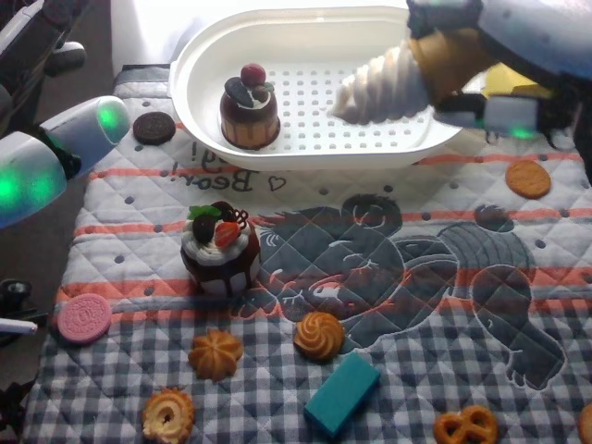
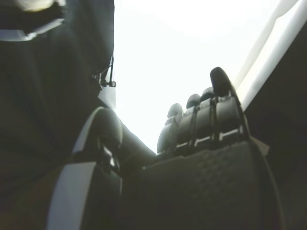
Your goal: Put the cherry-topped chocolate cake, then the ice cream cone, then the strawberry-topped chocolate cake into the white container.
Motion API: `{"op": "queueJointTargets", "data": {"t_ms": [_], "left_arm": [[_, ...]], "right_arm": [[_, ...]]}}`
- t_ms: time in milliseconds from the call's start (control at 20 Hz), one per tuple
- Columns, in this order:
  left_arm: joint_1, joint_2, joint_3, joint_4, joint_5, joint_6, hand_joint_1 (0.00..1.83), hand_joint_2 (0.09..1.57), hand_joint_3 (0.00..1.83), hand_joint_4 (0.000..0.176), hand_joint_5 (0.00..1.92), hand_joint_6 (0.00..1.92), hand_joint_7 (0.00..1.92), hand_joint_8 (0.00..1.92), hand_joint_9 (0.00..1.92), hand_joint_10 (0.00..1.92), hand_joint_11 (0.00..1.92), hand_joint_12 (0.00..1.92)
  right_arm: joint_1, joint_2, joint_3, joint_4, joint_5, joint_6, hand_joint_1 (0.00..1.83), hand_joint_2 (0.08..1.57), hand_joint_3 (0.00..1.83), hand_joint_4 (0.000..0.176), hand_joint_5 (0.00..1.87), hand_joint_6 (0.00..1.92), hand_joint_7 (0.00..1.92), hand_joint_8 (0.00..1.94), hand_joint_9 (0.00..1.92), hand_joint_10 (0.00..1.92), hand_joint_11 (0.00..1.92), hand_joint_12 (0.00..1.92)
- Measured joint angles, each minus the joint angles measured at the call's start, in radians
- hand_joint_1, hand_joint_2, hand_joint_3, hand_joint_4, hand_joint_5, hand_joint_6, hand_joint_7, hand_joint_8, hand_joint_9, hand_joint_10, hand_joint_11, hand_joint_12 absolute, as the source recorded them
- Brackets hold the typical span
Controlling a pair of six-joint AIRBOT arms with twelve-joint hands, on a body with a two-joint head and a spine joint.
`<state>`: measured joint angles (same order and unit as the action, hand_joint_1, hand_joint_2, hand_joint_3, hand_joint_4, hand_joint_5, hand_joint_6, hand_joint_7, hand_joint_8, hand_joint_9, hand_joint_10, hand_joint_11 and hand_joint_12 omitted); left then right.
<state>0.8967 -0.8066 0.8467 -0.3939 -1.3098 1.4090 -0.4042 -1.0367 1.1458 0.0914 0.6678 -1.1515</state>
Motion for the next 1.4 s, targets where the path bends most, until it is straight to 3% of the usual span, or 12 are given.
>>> {"op": "queueJointTargets", "data": {"t_ms": [100,200,400,550,750,800,900,950,1000,1050,1200,1400], "left_arm": [[0.000,0.000,0.000,-0.006,0.001,0.000,0.49,1.35,0.00,0.041,0.00,0.00,0.00,0.00,0.00,0.00,0.00,0.52],[0.000,-0.002,0.001,0.004,0.005,0.000,0.45,1.34,0.00,0.047,0.00,0.00,0.00,0.00,0.00,0.00,0.00,0.32],[0.000,-0.020,0.006,0.017,0.014,0.000,0.42,1.34,0.00,0.056,0.00,0.00,0.00,0.00,0.00,0.00,0.00,0.19],[-0.005,-0.031,0.013,0.016,0.015,0.000,0.42,1.35,0.00,0.047,0.00,0.00,0.00,0.00,0.00,0.00,0.00,0.49],[-0.009,-0.040,0.018,0.023,0.028,-0.013,0.43,1.36,0.00,0.062,0.00,0.00,0.00,0.00,0.00,0.00,0.00,0.40],[-0.009,-0.040,0.018,0.022,0.028,-0.013,0.44,1.35,0.00,0.067,0.00,0.00,0.00,0.00,0.00,0.00,0.00,0.43],[-0.009,-0.040,0.018,0.019,0.031,-0.013,0.44,1.34,0.00,0.076,0.00,0.00,0.00,0.00,0.00,0.00,0.00,0.52],[-0.009,-0.040,0.018,0.022,0.031,-0.013,0.47,1.31,0.00,0.077,0.00,0.00,0.00,0.00,0.00,0.00,0.00,0.53],[-0.009,-0.040,0.018,0.022,0.031,-0.013,0.55,1.31,0.00,0.076,0.01,0.00,0.00,0.00,0.00,0.00,0.00,0.53],[-0.008,-0.039,0.018,0.014,0.031,-0.013,0.61,1.31,0.00,0.079,0.03,0.00,0.00,0.00,0.00,0.00,0.00,0.61],[0.002,-0.027,0.007,0.011,0.039,-0.013,0.71,1.21,0.00,0.121,0.04,0.00,0.00,0.00,0.00,0.00,0.00,0.25],[0.022,0.003,-0.008,0.014,0.066,-0.015,0.75,1.12,0.00,0.133,0.00,0.00,0.00,0.00,0.00,0.00,0.00,0.04]], "right_arm": [[0.044,-0.057,0.054,0.043,-0.085,-0.064,1.10,1.25,0.00,0.000,0.72,1.36,0.86,1.92,1.06,1.92,1.19,1.92],[0.090,-0.119,0.116,0.100,-0.187,-0.145,1.17,1.28,0.01,0.000,0.75,1.20,0.62,1.76,0.34,1.91,0.36,1.92],[0.117,-0.253,0.285,0.171,-0.315,-0.152,1.15,1.34,0.00,0.000,0.43,1.61,0.74,1.52,0.53,1.32,0.28,1.82],[0.117,-0.295,0.350,0.220,-0.415,-0.154,0.80,1.27,0.00,0.000,0.12,0.25,0.23,0.24,0.21,0.93,0.04,1.76],[0.117,-0.299,0.374,0.238,-0.417,-0.154,0.63,1.22,0.00,0.119,0.00,0.00,0.00,0.00,0.03,0.11,0.00,1.61],[0.117,-0.299,0.369,0.238,-0.419,-0.154,0.60,1.24,0.00,0.108,0.00,0.00,0.00,0.00,0.00,0.02,0.00,1.52],[0.117,-0.297,0.346,0.238,-0.418,-0.155,0.60,1.23,0.00,0.045,0.00,0.00,0.00,0.00,0.00,0.00,0.00,0.14],[0.117,-0.277,0.306,0.230,-0.417,-0.154,0.55,1.23,0.00,0.036,0.00,0.00,0.00,0.00,0.00,0.00,0.00,0.03],[0.117,-0.263,0.285,0.224,-0.415,-0.154,0.54,1.24,0.01,0.007,0.00,0.00,0.00,0.00,0.00,0.00,0.04,0.03],[0.117,-0.225,0.234,0.219,-0.392,-0.154,0.53,1.23,0.00,0.009,0.00,0.00,0.00,0.00,0.00,0.00,0.01,0.64],[0.103,-0.104,0.114,0.206,-0.287,-0.154,0.55,1.18,0.00,0.099,0.00,0.00,0.00,0.00,0.01,0.15,0.00,1.70],[-0.040,0.048,-0.074,0.118,-0.136,-0.122,0.61,1.18,0.00,0.014,0.00,0.00,0.00,0.00,0.02,0.09,0.00,0.64]]}}
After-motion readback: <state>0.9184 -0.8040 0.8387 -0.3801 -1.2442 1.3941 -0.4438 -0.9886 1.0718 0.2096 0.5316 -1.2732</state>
